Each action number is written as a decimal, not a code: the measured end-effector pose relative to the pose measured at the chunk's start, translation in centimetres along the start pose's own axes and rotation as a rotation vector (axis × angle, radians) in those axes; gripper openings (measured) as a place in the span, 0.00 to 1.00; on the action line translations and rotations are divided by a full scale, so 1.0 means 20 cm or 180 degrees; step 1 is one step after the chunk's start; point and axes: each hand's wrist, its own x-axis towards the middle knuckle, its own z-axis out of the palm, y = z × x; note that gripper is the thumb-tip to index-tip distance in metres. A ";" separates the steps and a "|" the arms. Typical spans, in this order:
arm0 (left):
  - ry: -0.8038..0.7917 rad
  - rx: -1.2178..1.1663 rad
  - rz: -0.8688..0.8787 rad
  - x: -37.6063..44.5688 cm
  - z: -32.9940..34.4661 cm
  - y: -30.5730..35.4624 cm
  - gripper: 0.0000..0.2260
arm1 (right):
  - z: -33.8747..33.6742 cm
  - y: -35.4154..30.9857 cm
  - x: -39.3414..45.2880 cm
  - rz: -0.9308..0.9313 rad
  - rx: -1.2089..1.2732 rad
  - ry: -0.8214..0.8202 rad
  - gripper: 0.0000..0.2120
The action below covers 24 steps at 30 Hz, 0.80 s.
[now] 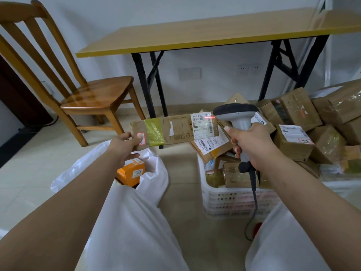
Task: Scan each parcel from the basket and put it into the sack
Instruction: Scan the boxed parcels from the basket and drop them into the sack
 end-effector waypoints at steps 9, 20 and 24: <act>-0.0005 -0.0037 -0.0017 0.00 -0.01 -0.01 0.17 | 0.00 0.00 -0.01 -0.0191 -0.0470 0.0054 0.14; 0.0045 -0.0046 -0.0002 -0.01 -0.04 -0.04 0.19 | 0.02 0.00 -0.01 -0.0179 -0.0433 0.0019 0.12; 0.0081 -0.0066 -0.0013 0.00 -0.06 -0.05 0.19 | 0.03 -0.01 -0.02 -0.0177 -0.0378 -0.0007 0.11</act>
